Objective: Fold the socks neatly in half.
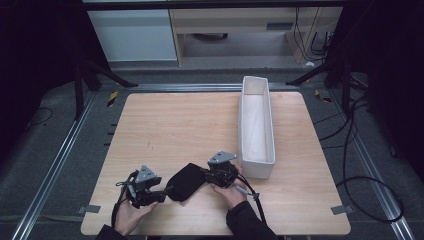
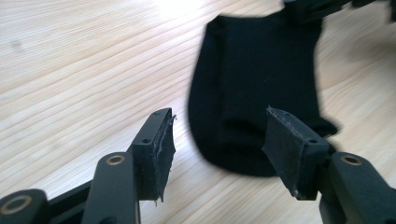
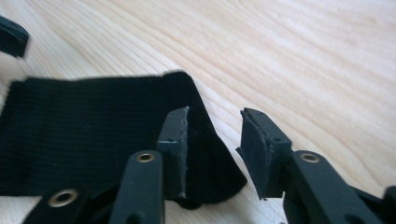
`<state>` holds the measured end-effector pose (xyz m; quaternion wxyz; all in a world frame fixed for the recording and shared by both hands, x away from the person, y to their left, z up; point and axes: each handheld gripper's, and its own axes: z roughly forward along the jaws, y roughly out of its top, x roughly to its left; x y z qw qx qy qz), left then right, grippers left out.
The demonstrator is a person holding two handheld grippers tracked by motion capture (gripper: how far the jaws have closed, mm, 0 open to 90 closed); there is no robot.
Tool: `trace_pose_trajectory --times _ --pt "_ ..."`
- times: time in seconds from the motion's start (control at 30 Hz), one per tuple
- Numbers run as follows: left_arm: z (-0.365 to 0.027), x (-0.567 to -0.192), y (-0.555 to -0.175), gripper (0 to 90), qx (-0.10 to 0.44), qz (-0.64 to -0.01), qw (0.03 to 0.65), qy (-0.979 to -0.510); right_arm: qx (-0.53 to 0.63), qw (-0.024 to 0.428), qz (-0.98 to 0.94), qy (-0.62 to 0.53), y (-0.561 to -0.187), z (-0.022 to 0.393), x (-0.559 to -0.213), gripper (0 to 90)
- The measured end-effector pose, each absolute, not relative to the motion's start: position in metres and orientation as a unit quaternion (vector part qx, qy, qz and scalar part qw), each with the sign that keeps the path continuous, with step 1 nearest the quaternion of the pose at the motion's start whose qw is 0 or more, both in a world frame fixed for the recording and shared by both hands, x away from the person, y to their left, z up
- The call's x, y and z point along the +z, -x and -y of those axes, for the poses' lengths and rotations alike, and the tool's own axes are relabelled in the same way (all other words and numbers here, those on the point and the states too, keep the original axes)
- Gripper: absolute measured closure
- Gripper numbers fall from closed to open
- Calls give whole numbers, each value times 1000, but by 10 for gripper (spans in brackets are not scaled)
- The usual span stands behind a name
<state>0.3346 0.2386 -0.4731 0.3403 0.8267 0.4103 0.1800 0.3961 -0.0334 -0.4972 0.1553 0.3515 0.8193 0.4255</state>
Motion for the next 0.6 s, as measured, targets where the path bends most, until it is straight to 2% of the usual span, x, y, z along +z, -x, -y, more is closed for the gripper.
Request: trace_pose_trajectory --times 0.2,0.33,0.53,0.6 --pt "-236 -481 -340 419 172 -412 322 -835 421 133 -823 -358 -398 32 -504 551" --pt "-236 -483 -342 419 170 -415 320 -835 421 116 -820 -369 -401 32 -508 557" --pt "-235 -485 -343 425 169 -413 314 -838 428 92 -817 -375 -401 32 -510 644" --pt "-235 -486 -343 424 168 -414 315 -837 428 91 -818 -373 -400 32 -508 721"
